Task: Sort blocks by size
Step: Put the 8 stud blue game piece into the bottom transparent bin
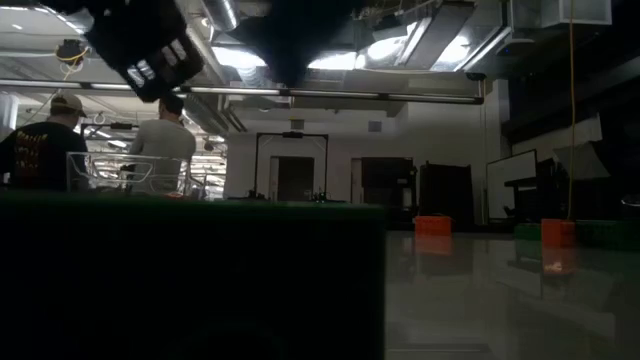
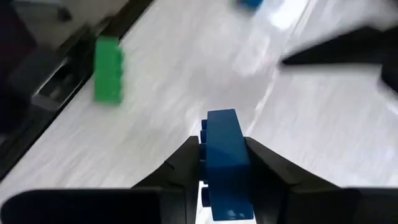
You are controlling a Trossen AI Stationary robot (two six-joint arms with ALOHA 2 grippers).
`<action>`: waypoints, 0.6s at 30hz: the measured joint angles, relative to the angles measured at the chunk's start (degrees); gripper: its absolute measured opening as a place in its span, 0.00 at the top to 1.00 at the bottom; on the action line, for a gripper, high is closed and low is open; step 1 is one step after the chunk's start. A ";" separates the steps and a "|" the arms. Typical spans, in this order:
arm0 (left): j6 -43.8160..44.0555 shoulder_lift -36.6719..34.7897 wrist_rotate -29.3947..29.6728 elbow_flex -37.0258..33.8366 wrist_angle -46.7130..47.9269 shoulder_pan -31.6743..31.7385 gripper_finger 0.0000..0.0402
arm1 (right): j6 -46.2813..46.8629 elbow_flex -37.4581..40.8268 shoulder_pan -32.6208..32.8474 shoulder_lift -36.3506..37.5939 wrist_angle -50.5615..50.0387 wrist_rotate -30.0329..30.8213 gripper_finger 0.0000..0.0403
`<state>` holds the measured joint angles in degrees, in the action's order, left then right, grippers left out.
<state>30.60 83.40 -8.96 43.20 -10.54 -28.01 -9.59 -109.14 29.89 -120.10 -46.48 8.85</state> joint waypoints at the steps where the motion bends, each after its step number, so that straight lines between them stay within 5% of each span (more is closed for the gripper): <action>1: -0.90 0.00 0.06 0.00 1.16 0.02 0.45 | 1.71 -1.12 0.44 0.01 -3.61 0.03 0.75; 7: -4.33 0.00 2.80 0.00 4.11 0.00 0.45 | 11.83 -9.77 3.17 0.08 -23.55 0.91 0.75; 13: -5.15 0.00 3.85 0.00 4.10 0.00 0.45 | 23.01 -14.22 6.75 0.05 -41.87 8.01 0.74; 18: -3.40 -0.02 4.07 0.00 4.30 0.00 0.45 | 30.50 -11.62 10.92 2.06 -43.95 8.62 0.74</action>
<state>27.20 83.37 -4.88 43.20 -6.24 -28.01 20.91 -120.76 40.81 -118.04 -90.43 17.47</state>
